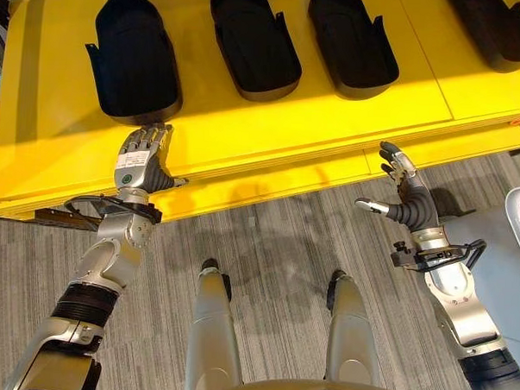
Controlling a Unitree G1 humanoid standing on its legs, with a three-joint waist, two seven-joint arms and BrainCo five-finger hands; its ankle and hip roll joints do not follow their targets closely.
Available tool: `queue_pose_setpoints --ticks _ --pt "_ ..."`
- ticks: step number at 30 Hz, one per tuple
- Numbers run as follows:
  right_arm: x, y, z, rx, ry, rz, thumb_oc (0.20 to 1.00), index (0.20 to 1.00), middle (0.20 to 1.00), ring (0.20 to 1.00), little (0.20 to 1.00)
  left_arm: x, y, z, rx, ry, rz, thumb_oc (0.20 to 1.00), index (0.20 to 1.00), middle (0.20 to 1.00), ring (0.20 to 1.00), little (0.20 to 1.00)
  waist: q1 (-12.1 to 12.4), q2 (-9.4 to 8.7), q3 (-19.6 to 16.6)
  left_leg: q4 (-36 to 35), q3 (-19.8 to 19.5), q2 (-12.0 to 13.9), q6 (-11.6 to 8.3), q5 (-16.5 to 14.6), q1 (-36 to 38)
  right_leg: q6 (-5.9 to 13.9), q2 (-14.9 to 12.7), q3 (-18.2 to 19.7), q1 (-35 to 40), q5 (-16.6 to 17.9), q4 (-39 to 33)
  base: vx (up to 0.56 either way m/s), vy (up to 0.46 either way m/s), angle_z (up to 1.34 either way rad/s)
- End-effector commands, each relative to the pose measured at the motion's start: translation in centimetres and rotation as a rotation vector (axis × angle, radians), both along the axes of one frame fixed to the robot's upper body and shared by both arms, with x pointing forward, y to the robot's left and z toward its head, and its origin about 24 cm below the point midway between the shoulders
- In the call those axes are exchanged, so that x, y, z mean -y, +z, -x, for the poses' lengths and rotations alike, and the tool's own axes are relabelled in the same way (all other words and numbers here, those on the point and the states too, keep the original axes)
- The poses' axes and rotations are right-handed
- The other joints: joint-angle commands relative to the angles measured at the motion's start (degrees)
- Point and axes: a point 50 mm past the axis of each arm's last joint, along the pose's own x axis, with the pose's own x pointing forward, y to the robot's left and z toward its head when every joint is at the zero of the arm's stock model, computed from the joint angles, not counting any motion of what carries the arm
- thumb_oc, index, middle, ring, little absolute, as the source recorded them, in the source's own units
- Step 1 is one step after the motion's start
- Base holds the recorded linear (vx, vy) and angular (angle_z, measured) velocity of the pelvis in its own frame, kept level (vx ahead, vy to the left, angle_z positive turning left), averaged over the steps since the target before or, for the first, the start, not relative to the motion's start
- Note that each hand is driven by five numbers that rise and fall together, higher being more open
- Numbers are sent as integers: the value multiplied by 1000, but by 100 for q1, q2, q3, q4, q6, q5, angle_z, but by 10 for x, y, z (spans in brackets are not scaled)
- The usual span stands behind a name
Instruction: Move parts from the plastic box to the shelf.
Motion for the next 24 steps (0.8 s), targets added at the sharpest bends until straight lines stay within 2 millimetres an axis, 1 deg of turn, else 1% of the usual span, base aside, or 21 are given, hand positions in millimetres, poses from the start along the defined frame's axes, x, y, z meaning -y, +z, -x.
queue_pose_setpoints --ticks 1,2,3,4,5,8,11,12,16,17,24 --pt "0 15 9 72 32 -14 1000 1000 1000 1000 1000 -7 8 -8 31 33 6 1000 1000 1000 1000 1000 42 -21 -355 -18 13 134 150 375 -100 -369 130 164 -287 697 42 0 0 0" --pt "0 15 9 73 33 -13 1000 1000 1000 1000 1000 0 6 -6 28 -4 21 1000 1000 1000 1000 1000 55 -19 -343 -18 -2 128 153 376 -109 -372 129 164 -282 697 37 0 0 0" --pt "1 15 8 74 26 -20 1000 1000 1000 1000 1000 8 0 -1 10 -59 69 1000 1000 1000 1000 1000 73 -17 -321 -29 -15 120 156 390 -112 -376 125 157 -273 702 35 0 0 0" --pt "0 16 8 81 27 -24 1000 1000 1000 1000 1000 19 -5 4 -11 -125 101 1000 1000 1000 1000 1000 95 -11 -292 -46 -18 113 162 397 -106 -380 127 151 -270 699 39 0 0 0" --pt "-2 16 6 83 33 -30 1000 1000 1000 1000 1000 33 -12 14 -45 -216 166 1000 1000 1000 1000 1000 125 -11 -244 -64 -19 96 167 404 -96 -388 128 147 -232 699 28 0 0 0" --pt "-3 16 6 86 31 -35 1000 1000 1000 1000 1000 45 -19 25 -104 -313 225 1000 1000 1000 1000 1000 157 -17 -208 -68 -40 87 174 411 -90 -394 125 133 -208 693 22 0 0 0" --pt "-4 18 6 95 46 -27 1000 1000 1000 1000 1000 54 -20 33 -141 -387 230 1000 1000 1000 1000 1000 180 -17 -164 -66 -46 89 175 409 -74 -394 129 118 -173 695 25 0 0 0" --pt "-4 18 6 94 46 -27 1000 1000 1000 1000 1000 54 -20 33 -142 -387 230 1000 1000 1000 1000 1000 180 -17 -163 -64 -47 90 175 408 -73 -394 130 117 -170 695 24 0 0 0" --pt "-6 22 5 112 49 -1 1000 1000 1000 1000 1000 60 -25 44 -206 -453 214 1000 1000 1000 1000 1000 217 -17 -117 -64 -60 91 170 410 -51 -391 127 95 -130 693 29 0 0 0" --pt "-6 23 5 119 52 8 1000 1000 1000 1000 1000 60 -31 47 -242 -463 220 1000 1000 1000 1000 1000 227 -19 -106 -73 -70 83 173 410 -35 -392 129 87 -114 688 32 0 0 0" --pt "-12 33 5 183 72 94 1000 1000 1000 1000 1000 63 -39 53 -308 -497 213 1000 1000 1000 1000 1000 250 -35 -82 -106 -78 84 173 415 21 -384 137 63 -51 692 16 0 0 0"
